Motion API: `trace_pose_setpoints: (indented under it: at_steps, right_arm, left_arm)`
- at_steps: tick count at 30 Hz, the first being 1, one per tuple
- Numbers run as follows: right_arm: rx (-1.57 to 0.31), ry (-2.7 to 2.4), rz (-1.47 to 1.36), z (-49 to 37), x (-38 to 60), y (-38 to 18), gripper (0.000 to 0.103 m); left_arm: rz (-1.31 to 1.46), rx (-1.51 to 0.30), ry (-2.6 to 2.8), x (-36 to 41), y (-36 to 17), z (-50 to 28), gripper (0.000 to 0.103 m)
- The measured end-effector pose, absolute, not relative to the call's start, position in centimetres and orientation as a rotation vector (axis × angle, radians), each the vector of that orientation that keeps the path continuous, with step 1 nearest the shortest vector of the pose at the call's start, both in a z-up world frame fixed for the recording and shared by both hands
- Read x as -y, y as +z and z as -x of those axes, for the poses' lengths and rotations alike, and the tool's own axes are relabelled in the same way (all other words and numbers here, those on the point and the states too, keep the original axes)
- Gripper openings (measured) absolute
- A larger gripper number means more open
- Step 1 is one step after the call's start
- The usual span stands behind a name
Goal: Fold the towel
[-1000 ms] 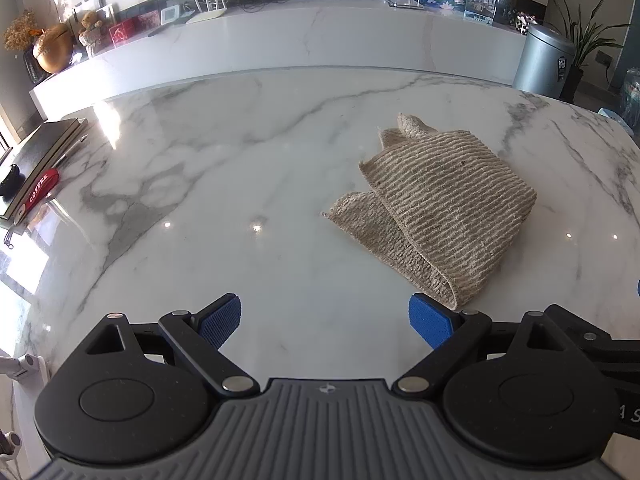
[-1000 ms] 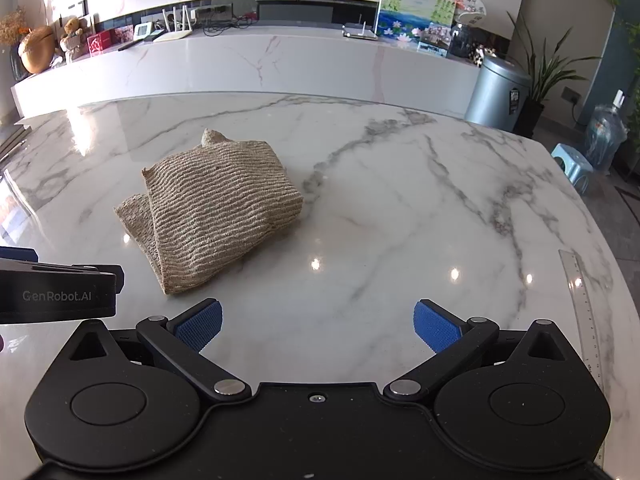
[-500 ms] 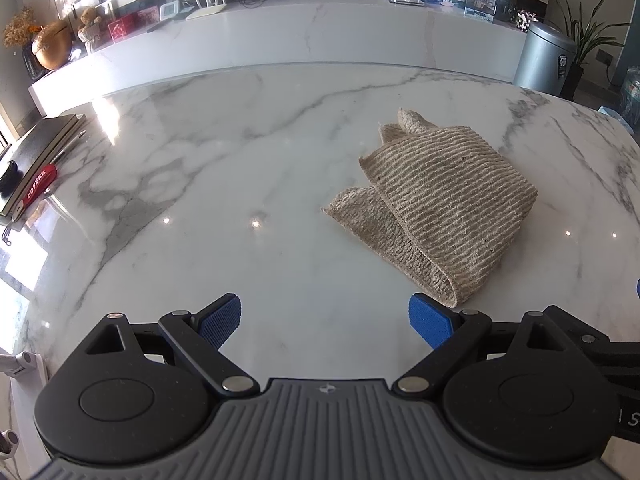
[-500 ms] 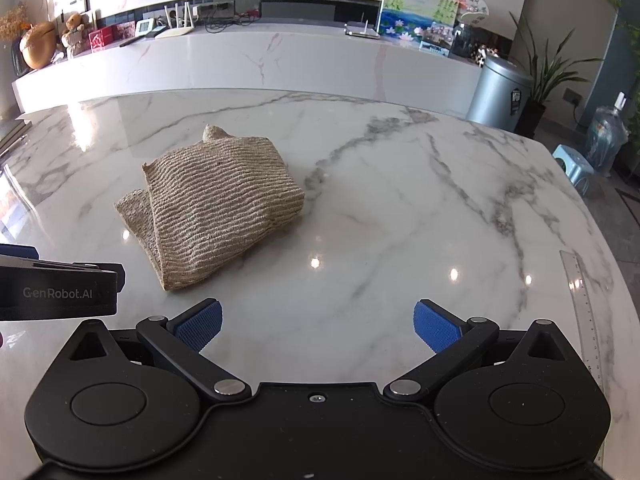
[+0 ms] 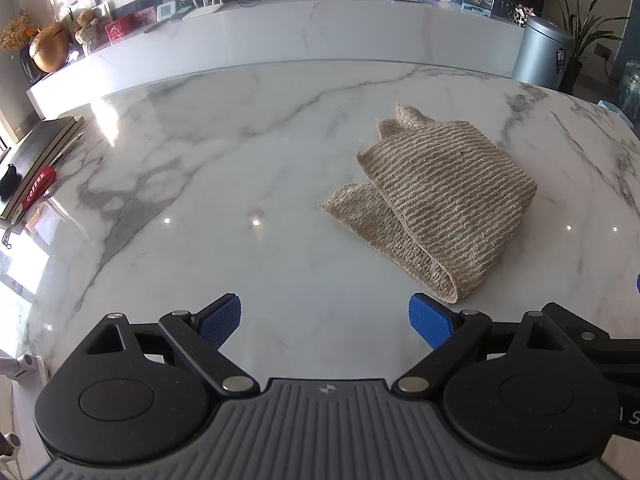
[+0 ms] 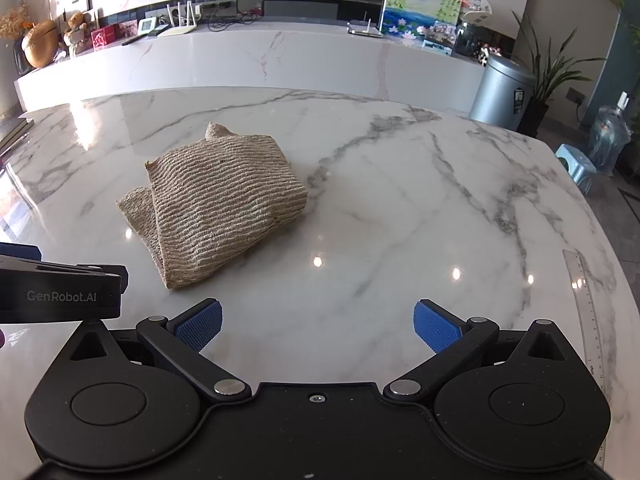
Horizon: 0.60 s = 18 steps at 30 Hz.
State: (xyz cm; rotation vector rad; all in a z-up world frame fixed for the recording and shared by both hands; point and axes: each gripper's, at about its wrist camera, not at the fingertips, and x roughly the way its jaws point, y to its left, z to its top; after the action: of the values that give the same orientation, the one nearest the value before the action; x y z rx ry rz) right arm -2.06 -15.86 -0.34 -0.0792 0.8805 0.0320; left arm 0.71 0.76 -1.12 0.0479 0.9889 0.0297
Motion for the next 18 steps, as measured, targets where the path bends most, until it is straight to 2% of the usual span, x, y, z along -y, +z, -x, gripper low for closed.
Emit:
trace_pose_setpoints:
  at_steps: [18]
  right_arm:
    - [-0.884,0.055,0.069,1.85,15.82,-0.32,0.102]
  left_arm:
    - [-0.059,-0.992,0.040,-1.14,-1.25,-0.92,0.092]
